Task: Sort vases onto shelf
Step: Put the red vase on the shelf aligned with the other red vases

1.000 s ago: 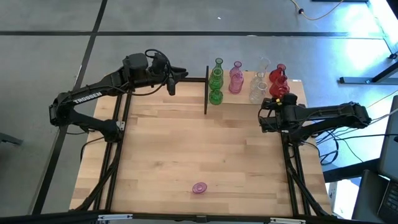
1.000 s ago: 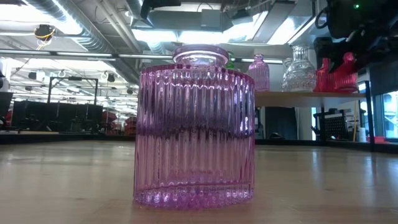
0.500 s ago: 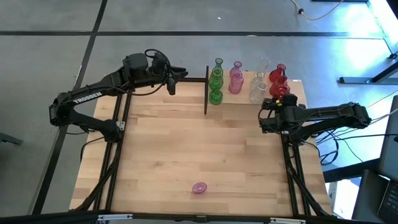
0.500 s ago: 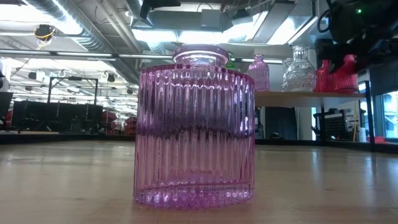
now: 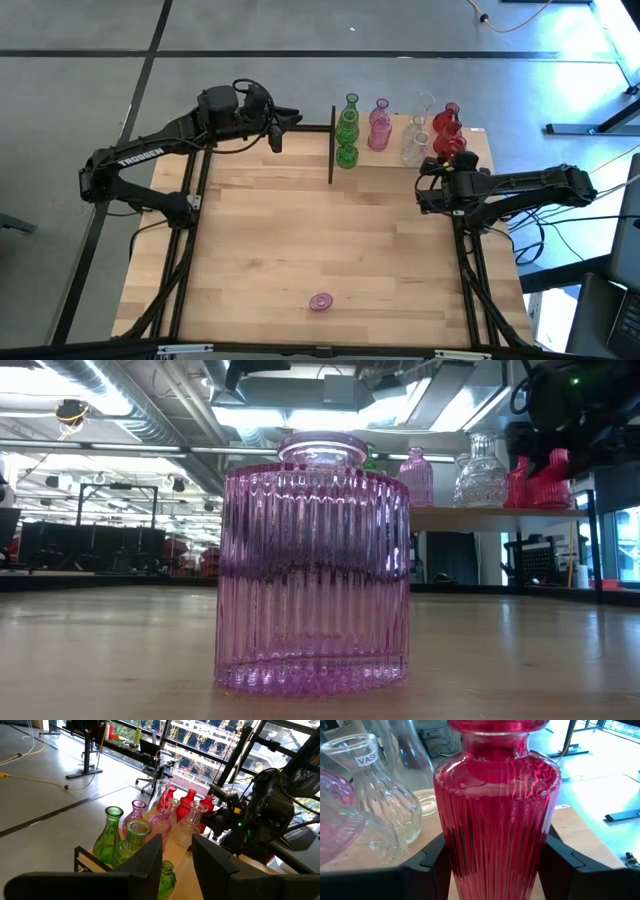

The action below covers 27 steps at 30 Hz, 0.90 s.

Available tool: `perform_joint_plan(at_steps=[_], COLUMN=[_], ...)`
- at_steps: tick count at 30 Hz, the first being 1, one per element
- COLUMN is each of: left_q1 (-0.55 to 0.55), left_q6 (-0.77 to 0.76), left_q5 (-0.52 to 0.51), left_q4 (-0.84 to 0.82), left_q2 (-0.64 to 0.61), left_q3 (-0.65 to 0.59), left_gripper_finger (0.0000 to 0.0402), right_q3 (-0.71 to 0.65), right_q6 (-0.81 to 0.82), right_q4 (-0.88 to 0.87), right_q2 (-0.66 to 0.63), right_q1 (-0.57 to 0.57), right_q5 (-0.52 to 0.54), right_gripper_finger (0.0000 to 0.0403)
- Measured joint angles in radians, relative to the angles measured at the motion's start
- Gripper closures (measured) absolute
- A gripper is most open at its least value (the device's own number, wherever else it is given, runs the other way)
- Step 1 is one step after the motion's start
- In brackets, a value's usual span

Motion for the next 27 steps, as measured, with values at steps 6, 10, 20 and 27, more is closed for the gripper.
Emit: perform_joint_plan(at_steps=[6,10,20,27], left_q1=[0.0,0.0,0.0,0.0], left_q6=[0.0,0.0,0.0,0.0], left_q5=[0.0,0.0,0.0,0.0], left_q4=[0.0,0.0,0.0,0.001], left_q2=[0.0,0.0,0.0,0.0], left_q3=[0.0,0.0,0.0,0.0], left_gripper_finger=[0.0303,0.0303,0.0303,0.0303], right_q3=[0.0,0.0,-0.001,-0.001], right_q6=[-0.003,-0.026,-0.053,-0.057], right_q4=[0.005,0.005,0.004,0.004], right_q2=[0.001,0.001,0.001,0.001], right_q1=[0.0,0.0,0.0,-0.055], right_q5=[0.01,0.015,0.02,0.014], right_gripper_finger=[0.0203,0.0203,0.0203,0.0161])
